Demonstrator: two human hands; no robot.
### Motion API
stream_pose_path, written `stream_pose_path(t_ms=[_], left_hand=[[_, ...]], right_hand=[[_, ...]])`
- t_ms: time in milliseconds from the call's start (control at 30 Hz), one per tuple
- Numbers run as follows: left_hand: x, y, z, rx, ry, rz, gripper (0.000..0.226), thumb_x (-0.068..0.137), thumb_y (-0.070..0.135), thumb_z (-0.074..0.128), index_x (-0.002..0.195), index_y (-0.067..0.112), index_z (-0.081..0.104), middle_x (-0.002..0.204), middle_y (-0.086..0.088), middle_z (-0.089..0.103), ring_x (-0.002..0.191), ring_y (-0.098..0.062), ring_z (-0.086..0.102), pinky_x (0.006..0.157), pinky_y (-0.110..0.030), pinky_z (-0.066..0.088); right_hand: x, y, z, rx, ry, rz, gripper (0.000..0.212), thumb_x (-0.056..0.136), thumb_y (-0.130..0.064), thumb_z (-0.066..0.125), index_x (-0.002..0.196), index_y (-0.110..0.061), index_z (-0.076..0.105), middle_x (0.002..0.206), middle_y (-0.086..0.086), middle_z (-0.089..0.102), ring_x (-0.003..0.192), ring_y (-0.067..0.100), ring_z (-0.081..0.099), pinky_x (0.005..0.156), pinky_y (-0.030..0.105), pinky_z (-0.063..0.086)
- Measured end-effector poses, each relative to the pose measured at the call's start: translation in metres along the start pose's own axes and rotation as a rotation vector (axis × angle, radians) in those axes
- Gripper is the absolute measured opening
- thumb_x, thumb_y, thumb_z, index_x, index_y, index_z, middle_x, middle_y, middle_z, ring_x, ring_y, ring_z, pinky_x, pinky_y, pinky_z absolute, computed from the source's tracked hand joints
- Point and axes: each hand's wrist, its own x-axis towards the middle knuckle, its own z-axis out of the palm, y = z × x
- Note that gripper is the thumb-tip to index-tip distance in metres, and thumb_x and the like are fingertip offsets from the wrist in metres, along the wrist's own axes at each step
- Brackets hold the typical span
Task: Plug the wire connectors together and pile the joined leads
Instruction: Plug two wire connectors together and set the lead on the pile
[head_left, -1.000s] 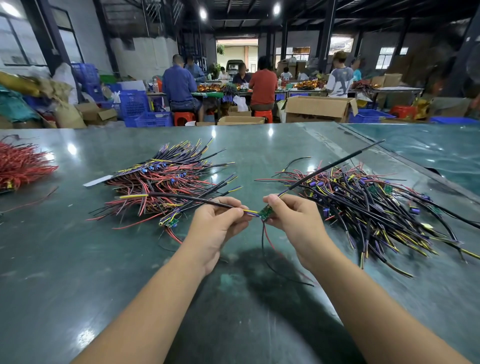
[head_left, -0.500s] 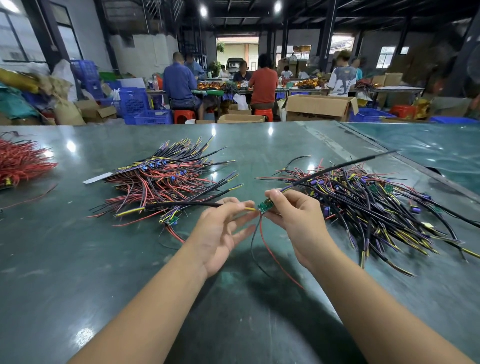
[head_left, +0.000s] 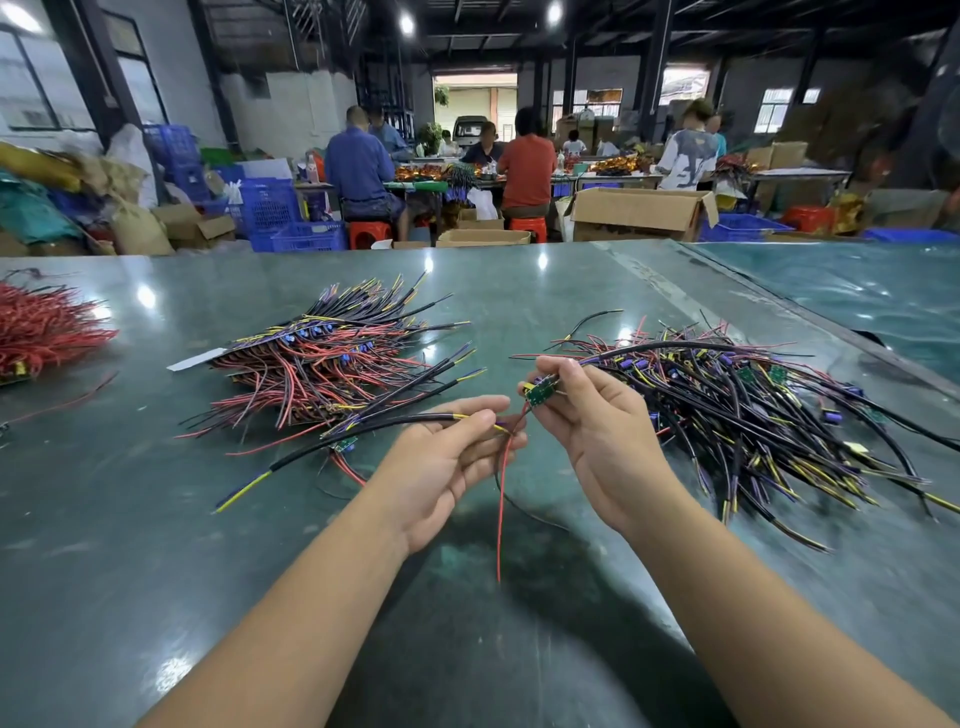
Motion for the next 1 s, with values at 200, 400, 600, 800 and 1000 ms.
stream_pose_path(t_ms=[200, 400, 600, 800, 1000], left_hand=[[0.005, 0.002, -0.005, 0.232, 0.183, 0.192, 0.022, 0.099, 0.007, 0.042, 0.095, 0.011, 0.063, 0.071, 0.002, 0.071, 0.060, -0.004, 0.064, 0.059, -0.016, 0.052], [0.019, 0.000, 0.001, 0.647, 0.228, 0.277, 0.023, 0.101, 0.010, 0.037, 0.100, 0.009, 0.060, 0.052, 0.003, 0.047, 0.042, -0.004, 0.038, 0.048, -0.021, 0.034], [0.070, 0.026, 0.067, 0.820, 0.069, 0.117, 0.039, 0.095, 0.010, 0.047, 0.057, 0.012, 0.041, 0.046, 0.002, 0.036, 0.046, -0.014, 0.032, 0.050, -0.023, 0.026], [0.085, 0.015, 0.096, 0.629, -0.480, -0.381, 0.044, 0.098, 0.053, 0.033, 0.082, 0.022, 0.058, 0.086, -0.001, 0.059, 0.080, -0.020, 0.053, 0.073, -0.031, 0.043], [0.065, 0.011, 0.047, 0.417, -0.171, -0.264, 0.048, 0.094, 0.059, 0.036, 0.094, 0.023, 0.068, 0.085, 0.006, 0.070, 0.079, -0.013, 0.063, 0.081, -0.031, 0.049]], right_hand=[[0.001, 0.000, 0.000, -0.224, 0.114, -0.083, 0.029, 0.100, -0.014, 0.045, 0.078, -0.013, 0.064, 0.073, 0.003, 0.055, 0.069, 0.011, 0.055, 0.063, 0.021, 0.053], [-0.009, 0.005, 0.001, -0.638, 0.099, -0.423, 0.027, 0.095, -0.026, 0.038, 0.071, -0.024, 0.050, 0.057, -0.013, 0.041, 0.056, 0.005, 0.035, 0.059, 0.030, 0.033], [-0.008, 0.000, 0.002, -0.645, 0.002, -0.519, 0.027, 0.096, -0.019, 0.038, 0.072, -0.025, 0.048, 0.061, -0.021, 0.050, 0.057, 0.002, 0.041, 0.059, 0.016, 0.030], [0.005, -0.017, -0.018, -0.522, 0.228, -0.458, 0.028, 0.092, -0.027, 0.038, 0.068, -0.016, 0.046, 0.062, -0.013, 0.045, 0.062, 0.008, 0.040, 0.061, 0.027, 0.033], [0.005, -0.012, -0.021, -0.895, 0.068, -0.175, 0.032, 0.099, -0.020, 0.041, 0.071, -0.021, 0.057, 0.065, -0.010, 0.054, 0.065, 0.014, 0.049, 0.060, 0.028, 0.031]])
